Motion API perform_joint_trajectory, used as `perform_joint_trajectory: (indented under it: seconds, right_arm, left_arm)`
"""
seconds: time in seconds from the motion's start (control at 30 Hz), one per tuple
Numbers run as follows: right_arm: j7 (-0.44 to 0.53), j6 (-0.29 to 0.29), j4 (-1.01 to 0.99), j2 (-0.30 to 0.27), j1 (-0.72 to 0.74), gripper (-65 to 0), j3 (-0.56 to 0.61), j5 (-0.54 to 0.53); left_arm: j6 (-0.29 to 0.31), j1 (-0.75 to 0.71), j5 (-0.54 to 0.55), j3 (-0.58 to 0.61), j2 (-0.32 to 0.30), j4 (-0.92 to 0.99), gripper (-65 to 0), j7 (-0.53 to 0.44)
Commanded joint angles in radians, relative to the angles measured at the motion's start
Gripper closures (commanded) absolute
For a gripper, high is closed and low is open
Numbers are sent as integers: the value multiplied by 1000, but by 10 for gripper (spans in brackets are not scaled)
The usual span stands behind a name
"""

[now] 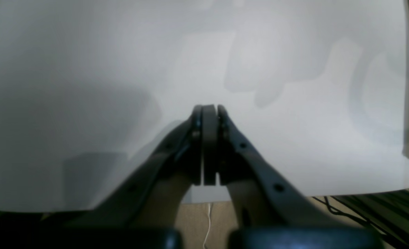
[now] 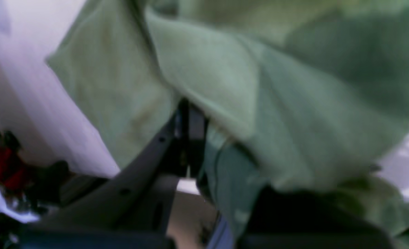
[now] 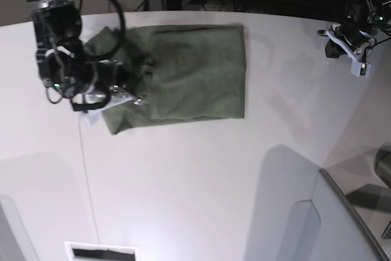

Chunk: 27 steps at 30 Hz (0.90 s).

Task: Layout the t-shirt on the table in an organized manner, then fold the t-shirt properly
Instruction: 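Lift the grasped end with the right gripper and fold it over the shirt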

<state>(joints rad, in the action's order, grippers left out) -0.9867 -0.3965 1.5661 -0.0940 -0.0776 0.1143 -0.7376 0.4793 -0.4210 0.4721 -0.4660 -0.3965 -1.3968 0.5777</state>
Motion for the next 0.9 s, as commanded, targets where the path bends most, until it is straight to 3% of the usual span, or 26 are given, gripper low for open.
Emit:
perform_joint_trajectory:
  seconds: [0.0, 0.2, 0.33, 0.43, 0.67, 0.87]
  right_arm:
    - [1, -17, 26, 10, 15, -6, 18, 5]
    - [7, -81, 26, 63, 49, -6, 178, 86]
    - [9, -167, 24, 92, 88, -6, 269, 157]
    - [9, -196, 24, 101, 115, -6, 325, 200]
    - [-1, -203, -31, 159, 166, -6, 353, 204]
    - [21, -203, -117, 181, 187, -6, 463, 204]
  left_arm:
    - [5, 0, 9, -9, -17, -17, 0, -18]
    - [5, 0, 9, -9, -17, -13, 0, -18]
    - [5, 0, 9, -9, -17, -13, 0, -18]
    - [5, 1, 9, -9, -17, -14, 0, -18]
    - [5, 1, 9, -9, -17, -11, 0, -18]
    - [5, 1, 9, -9, -17, -9, 0, -18]
